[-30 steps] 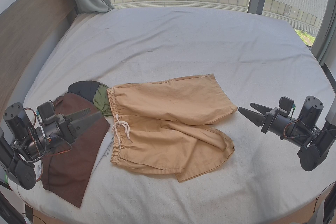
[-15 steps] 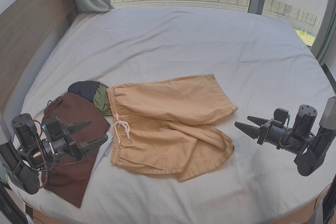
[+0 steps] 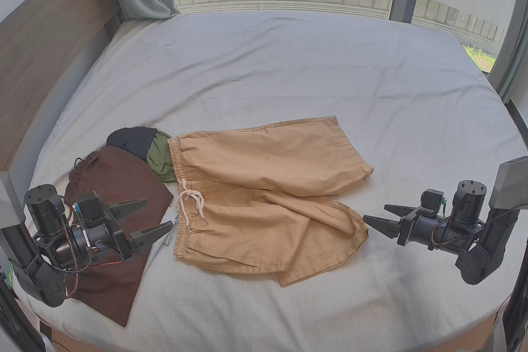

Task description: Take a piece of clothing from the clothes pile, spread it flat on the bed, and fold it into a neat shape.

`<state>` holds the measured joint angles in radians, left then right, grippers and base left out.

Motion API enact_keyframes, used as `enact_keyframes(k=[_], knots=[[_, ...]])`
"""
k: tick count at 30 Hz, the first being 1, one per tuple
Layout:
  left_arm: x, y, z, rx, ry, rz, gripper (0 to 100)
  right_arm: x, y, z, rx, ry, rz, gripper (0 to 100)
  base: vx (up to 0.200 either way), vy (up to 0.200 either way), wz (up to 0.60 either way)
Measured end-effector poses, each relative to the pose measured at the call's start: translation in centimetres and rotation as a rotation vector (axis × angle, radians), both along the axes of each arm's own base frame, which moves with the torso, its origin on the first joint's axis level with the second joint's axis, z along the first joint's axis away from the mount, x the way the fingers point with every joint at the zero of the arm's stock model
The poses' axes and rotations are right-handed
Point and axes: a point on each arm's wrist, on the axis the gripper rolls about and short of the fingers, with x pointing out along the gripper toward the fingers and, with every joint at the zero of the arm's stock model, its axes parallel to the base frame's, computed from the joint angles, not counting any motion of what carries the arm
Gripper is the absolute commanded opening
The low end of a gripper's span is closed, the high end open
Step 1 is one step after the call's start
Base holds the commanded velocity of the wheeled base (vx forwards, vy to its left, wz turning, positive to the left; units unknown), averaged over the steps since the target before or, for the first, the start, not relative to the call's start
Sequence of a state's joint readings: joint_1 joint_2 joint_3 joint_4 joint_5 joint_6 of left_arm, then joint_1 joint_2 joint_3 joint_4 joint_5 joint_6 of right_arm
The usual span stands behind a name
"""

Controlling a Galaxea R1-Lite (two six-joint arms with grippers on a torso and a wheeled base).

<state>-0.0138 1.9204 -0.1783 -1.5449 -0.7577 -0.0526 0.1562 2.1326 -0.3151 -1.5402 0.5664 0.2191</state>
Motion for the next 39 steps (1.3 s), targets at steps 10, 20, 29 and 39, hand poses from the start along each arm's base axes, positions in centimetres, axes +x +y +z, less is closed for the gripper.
enact_keyframes(k=[10,20,29,39], knots=[[-0.1,-0.1,-0.2,0.0,0.012,-0.003,100,0.2,0.6,-2.3,-0.014,0.074,0.015,100,0.0,0.0,0.0],[-0.2,-0.1,-0.3,0.001,0.015,-0.005,100,0.5,1.0,-4.0,-0.024,0.123,0.029,100,0.0,0.0,0.0],[-0.3,-0.1,-0.3,0.001,0.016,-0.008,100,1.4,1.1,-5.1,-0.025,0.133,0.024,100,0.0,0.0,0.0],[-0.3,-0.2,-0.3,0.0,0.017,-0.01,100,2.0,1.0,-5.7,-0.023,0.135,0.014,0,0.0,0.0,0.0]])
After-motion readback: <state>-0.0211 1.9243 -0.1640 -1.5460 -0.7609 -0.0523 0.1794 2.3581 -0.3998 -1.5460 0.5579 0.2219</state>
